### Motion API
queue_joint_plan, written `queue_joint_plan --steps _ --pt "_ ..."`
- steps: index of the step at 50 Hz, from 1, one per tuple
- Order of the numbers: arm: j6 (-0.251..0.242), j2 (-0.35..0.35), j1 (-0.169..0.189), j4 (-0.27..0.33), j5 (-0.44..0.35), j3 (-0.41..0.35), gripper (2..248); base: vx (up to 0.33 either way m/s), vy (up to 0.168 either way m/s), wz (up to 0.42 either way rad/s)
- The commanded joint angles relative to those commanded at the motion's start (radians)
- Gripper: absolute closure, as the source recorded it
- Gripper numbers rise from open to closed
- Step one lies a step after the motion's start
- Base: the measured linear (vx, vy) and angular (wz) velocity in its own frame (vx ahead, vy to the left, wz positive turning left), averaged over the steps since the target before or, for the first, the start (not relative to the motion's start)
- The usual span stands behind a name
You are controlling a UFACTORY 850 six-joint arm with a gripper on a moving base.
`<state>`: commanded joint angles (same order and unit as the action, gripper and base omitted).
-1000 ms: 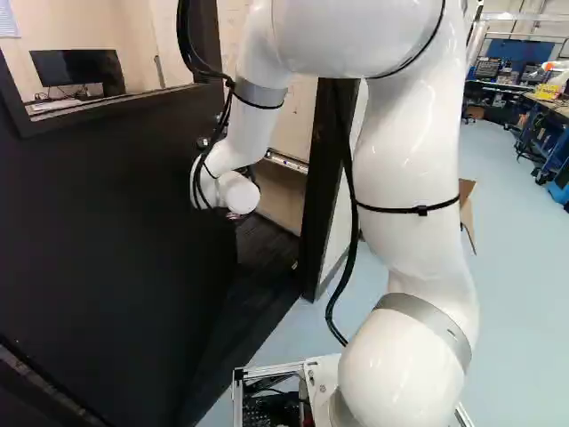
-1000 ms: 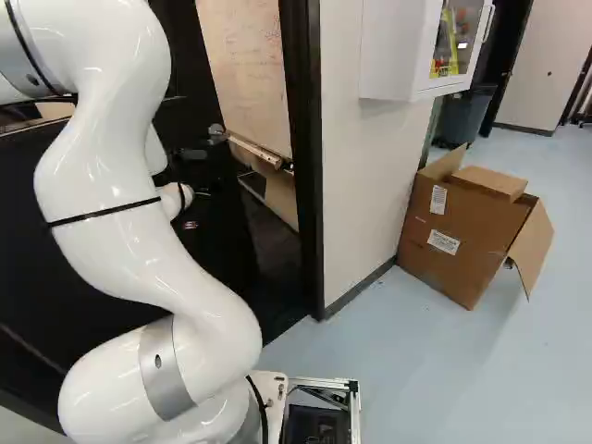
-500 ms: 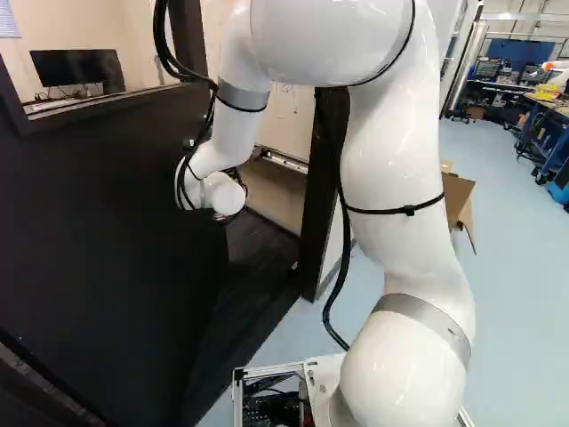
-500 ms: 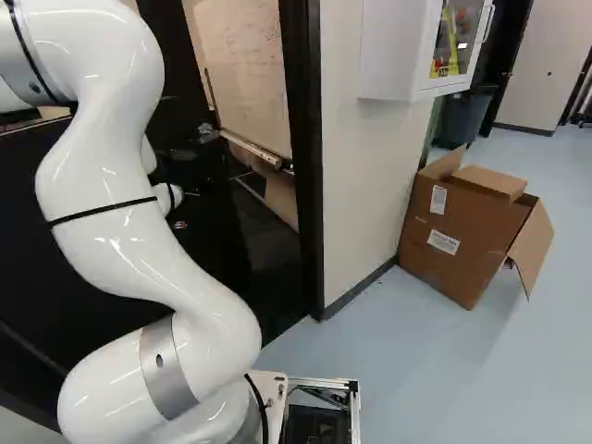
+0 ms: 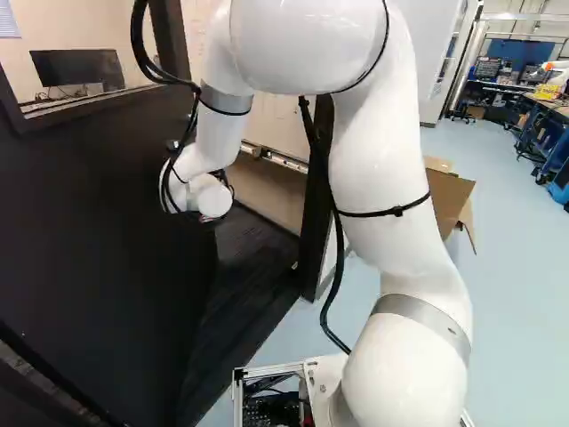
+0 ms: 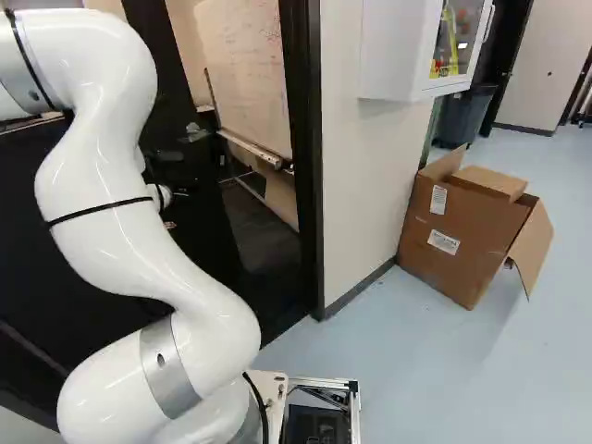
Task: Open the door and move inside
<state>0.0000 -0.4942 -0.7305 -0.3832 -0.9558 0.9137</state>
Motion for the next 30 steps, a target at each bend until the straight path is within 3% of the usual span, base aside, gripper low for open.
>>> queue_joint_plan --steps 30 --pt "0.0 -0.064 -0.067 0.028 0.0 0.086 3 0.0 0.0 0.0"
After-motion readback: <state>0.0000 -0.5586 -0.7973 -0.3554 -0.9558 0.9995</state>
